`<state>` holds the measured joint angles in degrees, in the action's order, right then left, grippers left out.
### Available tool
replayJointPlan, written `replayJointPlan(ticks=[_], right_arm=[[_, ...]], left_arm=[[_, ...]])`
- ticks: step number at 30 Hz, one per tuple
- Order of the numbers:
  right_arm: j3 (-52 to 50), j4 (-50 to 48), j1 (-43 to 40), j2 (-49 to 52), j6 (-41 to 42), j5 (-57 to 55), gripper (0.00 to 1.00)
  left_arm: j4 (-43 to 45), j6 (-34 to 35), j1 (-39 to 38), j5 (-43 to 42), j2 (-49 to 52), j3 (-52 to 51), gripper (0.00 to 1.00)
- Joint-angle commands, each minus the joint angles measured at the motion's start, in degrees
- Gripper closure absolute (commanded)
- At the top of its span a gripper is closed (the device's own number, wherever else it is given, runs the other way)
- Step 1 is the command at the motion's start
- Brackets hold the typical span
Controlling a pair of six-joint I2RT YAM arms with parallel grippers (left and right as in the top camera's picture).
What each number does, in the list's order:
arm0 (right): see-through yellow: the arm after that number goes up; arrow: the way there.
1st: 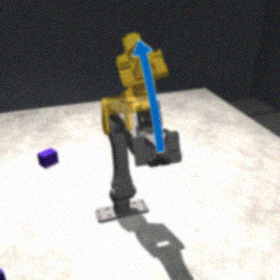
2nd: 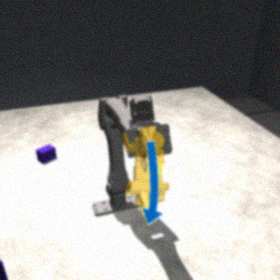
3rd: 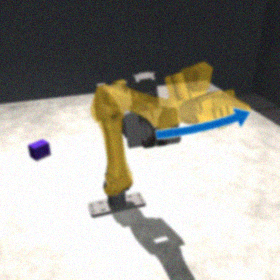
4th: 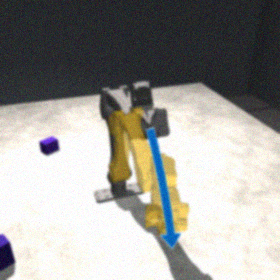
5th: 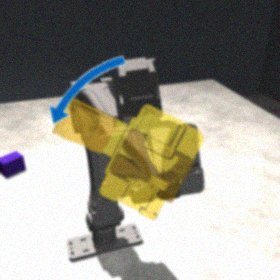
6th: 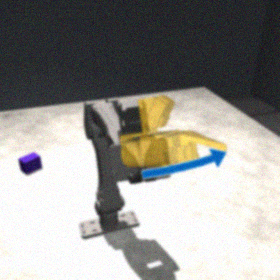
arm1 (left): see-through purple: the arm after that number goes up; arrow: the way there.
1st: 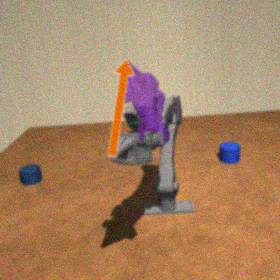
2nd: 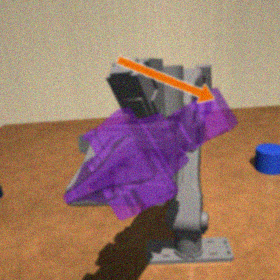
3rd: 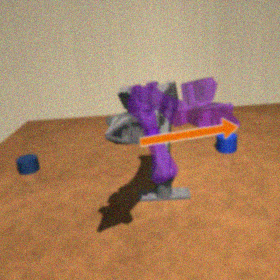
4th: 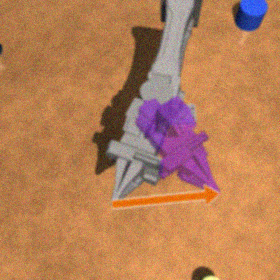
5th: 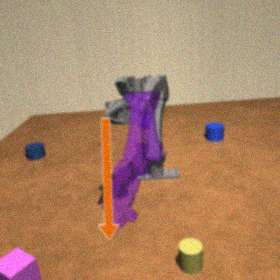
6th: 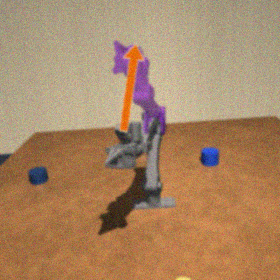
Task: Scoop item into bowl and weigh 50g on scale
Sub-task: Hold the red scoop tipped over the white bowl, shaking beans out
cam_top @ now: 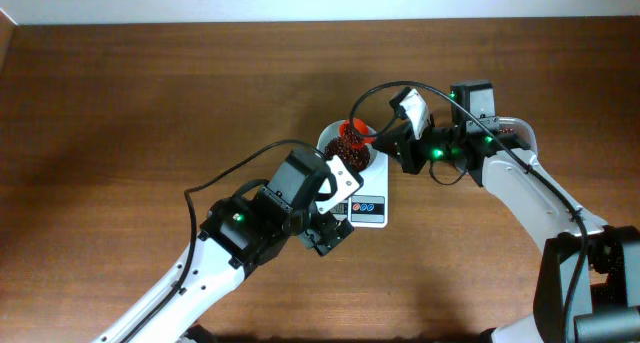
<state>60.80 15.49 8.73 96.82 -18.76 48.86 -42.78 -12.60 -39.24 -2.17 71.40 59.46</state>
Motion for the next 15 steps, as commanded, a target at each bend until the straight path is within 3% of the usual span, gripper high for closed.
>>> replayJointPlan(ticks=[1, 15], right_arm=[[0.2, -0.6, 0.4, 0.4, -2.0, 0.2, 0.96], [0.2, 0.1, 0.4, 0.4, -2.0, 0.0, 0.96]], left_arm=[[0.1, 0.6, 0.3, -0.6, -0.7, -0.2, 0.01], [0.1, 0.6, 0.3, -0.6, -0.7, -0.2, 0.01]])
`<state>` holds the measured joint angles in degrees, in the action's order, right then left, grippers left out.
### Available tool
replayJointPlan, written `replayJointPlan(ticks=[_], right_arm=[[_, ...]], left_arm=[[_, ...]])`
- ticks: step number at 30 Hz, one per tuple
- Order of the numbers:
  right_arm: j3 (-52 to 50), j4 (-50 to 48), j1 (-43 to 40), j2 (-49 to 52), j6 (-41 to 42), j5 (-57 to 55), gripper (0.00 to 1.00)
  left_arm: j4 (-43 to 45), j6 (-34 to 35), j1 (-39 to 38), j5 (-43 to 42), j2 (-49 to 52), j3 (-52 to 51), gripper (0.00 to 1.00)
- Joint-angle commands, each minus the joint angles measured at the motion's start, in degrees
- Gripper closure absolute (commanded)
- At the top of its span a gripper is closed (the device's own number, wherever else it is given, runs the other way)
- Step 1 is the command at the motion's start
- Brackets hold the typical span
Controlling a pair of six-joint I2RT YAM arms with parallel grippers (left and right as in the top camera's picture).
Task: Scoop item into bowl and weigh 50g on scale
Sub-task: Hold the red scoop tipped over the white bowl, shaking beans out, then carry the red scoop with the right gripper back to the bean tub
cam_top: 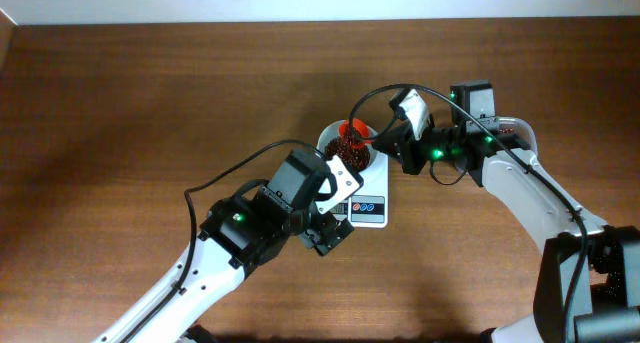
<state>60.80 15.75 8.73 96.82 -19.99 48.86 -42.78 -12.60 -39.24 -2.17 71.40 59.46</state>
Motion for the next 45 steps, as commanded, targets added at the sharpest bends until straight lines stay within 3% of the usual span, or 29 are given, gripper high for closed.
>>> replayJointPlan(ticks=[1, 4, 7, 12, 20, 32, 45], right_arm=[[0.2, -0.1, 0.4, 0.4, -0.8, 0.0, 0.96], [0.2, 0.0, 0.4, 0.4, -0.3, 0.0, 0.96], [0.2, -0.9, 0.2, 0.4, 14.4, 3.1, 0.96], [0.2, -0.6, 0.2, 0.4, 25.8, 6.9, 0.96], [0.2, 4.2, 0.2, 0.4, 26.5, 10.0, 0.96], [0.2, 3.3, 0.0, 0.4, 29.5, 13.6, 0.96], [0.3, 1.4, -22.8, 0.4, 31.5, 23.0, 0.96]], left_arm=[[0.1, 0.6, 0.3, -0.6, -0.7, -0.2, 0.01], [0.1, 0.6, 0.3, -0.6, -0.7, -0.2, 0.01], [0.1, 0.6, 0.3, -0.6, -0.7, -0.2, 0.01], [0.1, 0.6, 0.3, -0.6, -0.7, -0.2, 0.01], [0.1, 0.6, 0.3, -0.6, -0.7, -0.2, 0.01], [0.1, 0.6, 0.3, -0.6, -0.7, -0.2, 0.01], [0.1, 0.6, 0.3, -0.6, -0.7, -0.2, 0.01]])
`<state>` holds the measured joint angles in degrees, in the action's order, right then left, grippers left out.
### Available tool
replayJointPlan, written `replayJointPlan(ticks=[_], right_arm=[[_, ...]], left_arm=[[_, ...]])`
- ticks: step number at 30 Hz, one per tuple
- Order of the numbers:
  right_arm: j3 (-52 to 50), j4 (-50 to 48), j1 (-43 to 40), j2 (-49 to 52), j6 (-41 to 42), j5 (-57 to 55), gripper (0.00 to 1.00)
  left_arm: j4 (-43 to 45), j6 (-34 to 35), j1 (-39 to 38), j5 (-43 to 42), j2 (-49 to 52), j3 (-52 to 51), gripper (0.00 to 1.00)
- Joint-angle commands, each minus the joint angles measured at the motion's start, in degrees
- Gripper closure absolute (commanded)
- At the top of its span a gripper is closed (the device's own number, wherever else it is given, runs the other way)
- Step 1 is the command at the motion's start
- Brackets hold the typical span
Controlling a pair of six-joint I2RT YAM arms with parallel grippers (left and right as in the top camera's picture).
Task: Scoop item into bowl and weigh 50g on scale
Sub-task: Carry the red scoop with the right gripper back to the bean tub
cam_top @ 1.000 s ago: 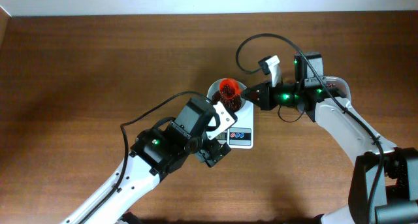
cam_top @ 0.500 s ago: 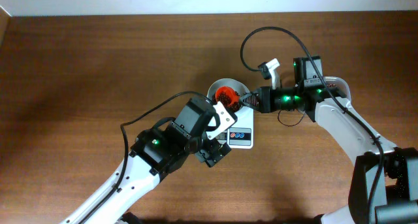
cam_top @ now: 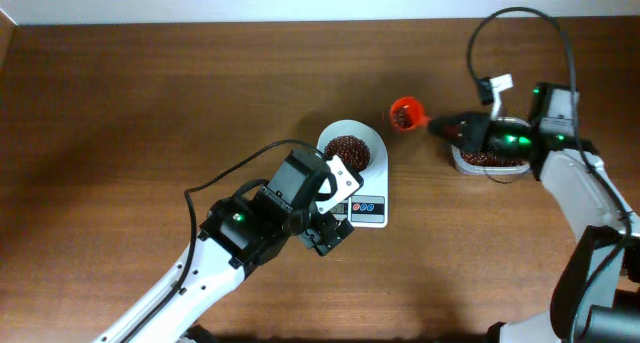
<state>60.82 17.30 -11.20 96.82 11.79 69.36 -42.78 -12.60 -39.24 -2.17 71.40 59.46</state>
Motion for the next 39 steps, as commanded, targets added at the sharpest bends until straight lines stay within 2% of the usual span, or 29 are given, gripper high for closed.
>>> replayJointPlan(ticks=[1, 7, 11, 14, 18, 26, 31, 35, 39], right_arm=[[0.2, -0.2, -4.7, 0.4, -0.2, 2.5, 0.96], [0.2, -0.2, -14.6, 0.4, 0.5, 5.0, 0.96], [0.2, 0.6, -19.0, 0.4, -2.3, 5.0, 0.96], [0.2, 4.7, -20.6, 0.4, -6.4, 1.7, 0.96], [0.2, 12.9, -20.7, 0.3, -15.8, -3.9, 0.96], [0.3, 15.5, -20.7, -0.7, -23.9, -14.1, 0.96], [0.3, 15.7, -20.7, -7.7, -27.1, -24.1, 0.96], [0.3, 17.9, -20.0, -13.6, -34.4, -33.5, 0.96], [0.3, 20.0, -16.4, -14.8, -38.6, -41.7, 0.96]], left_arm=[[0.1, 0.6, 0.3, -0.6, -0.7, -0.2, 0.01], [0.1, 0.6, 0.3, -0.6, -0.7, -0.2, 0.01], [0.1, 0.6, 0.3, -0.6, -0.7, -0.2, 0.01], [0.1, 0.6, 0.3, -0.6, -0.7, -0.2, 0.01], [0.1, 0.6, 0.3, -0.6, -0.7, -0.2, 0.01], [0.1, 0.6, 0.3, -0.6, -0.7, -0.2, 0.01], [0.1, 0.6, 0.3, -0.6, -0.7, -0.2, 0.01], [0.1, 0.6, 0.3, -0.6, -0.7, -0.2, 0.01], [0.1, 0.6, 0.3, -0.6, -0.7, -0.2, 0.01]])
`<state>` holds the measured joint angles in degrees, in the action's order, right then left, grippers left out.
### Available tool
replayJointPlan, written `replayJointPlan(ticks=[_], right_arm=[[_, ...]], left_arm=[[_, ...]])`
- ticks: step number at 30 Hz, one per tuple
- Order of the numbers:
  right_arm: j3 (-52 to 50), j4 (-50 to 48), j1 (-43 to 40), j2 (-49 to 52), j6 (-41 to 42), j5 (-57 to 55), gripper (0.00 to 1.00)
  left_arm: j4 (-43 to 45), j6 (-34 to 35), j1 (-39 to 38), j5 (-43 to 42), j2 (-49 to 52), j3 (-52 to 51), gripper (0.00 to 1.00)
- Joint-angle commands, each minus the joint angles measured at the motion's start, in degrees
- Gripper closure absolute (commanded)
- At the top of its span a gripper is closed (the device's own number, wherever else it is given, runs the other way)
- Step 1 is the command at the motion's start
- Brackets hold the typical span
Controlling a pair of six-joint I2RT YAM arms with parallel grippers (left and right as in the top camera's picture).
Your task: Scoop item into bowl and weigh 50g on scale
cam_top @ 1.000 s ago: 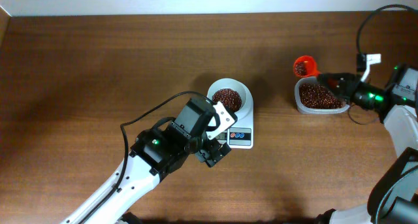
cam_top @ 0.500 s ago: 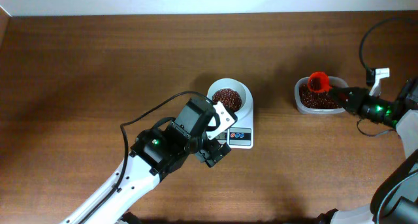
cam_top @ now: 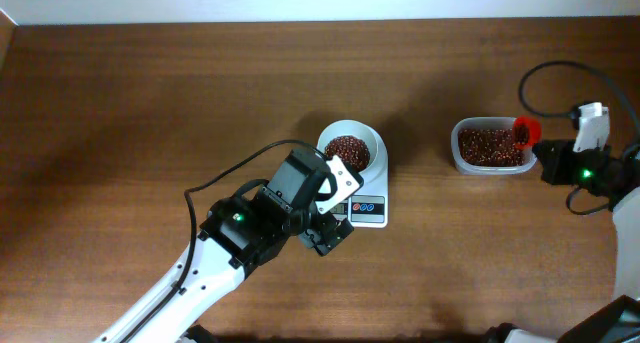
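Note:
A white bowl point(cam_top: 352, 146) holding dark red beans sits on the white scale point(cam_top: 366, 207) at mid table. A clear tub point(cam_top: 490, 146) of the same beans stands to the right. My right gripper point(cam_top: 545, 153) is at the tub's right end, shut on the handle of a red scoop point(cam_top: 524, 132) whose cup hangs over the tub's right rim. My left gripper point(cam_top: 335, 233) rests low beside the scale's front left corner; its fingers are hidden under the wrist.
The brown wooden table point(cam_top: 150, 113) stretches out to the left and back. A black cable loops above my right arm near the right edge. My left arm crosses the table's front from the lower left.
My right gripper has moved right with the red scoop, from left of the tub to the tub's right end. The left arm has not moved.
At the first two moments my right gripper held the red scoop tipped over the white bowl on the scale. Then the scoop was between bowl and tub, with beans showing in the bowl. Now the scoop is at the tub's right rim.

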<state>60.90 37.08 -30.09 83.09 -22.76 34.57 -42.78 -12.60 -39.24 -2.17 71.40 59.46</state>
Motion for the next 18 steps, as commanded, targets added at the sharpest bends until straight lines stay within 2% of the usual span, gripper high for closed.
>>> replayJointPlan(ticks=[1, 5, 10, 13, 18], right_arm=[[0.2, 0.0, 3.8, -1.0, -5.2, -8.6, 0.96], [0.2, -0.2, 10.1, -1.0, -7.5, -18.5, 0.96], [0.2, -2.4, 12.5, -1.0, -7.5, -18.7, 0.96], [0.2, -2.6, 12.5, -1.4, -7.6, -14.6, 0.96], [0.2, -3.5, 12.5, -2.1, -11.5, -18.3, 0.96]], left_arm=[[0.1, 0.6, 0.3, -0.6, -0.7, -0.2, 0.01], [0.1, 0.6, 0.3, -0.6, -0.7, -0.2, 0.01], [0.1, 0.6, 0.3, -0.6, -0.7, -0.2, 0.01], [0.1, 0.6, 0.3, -0.6, -0.7, -0.2, 0.01], [0.1, 0.6, 0.3, -0.6, -0.7, -0.2, 0.01]])
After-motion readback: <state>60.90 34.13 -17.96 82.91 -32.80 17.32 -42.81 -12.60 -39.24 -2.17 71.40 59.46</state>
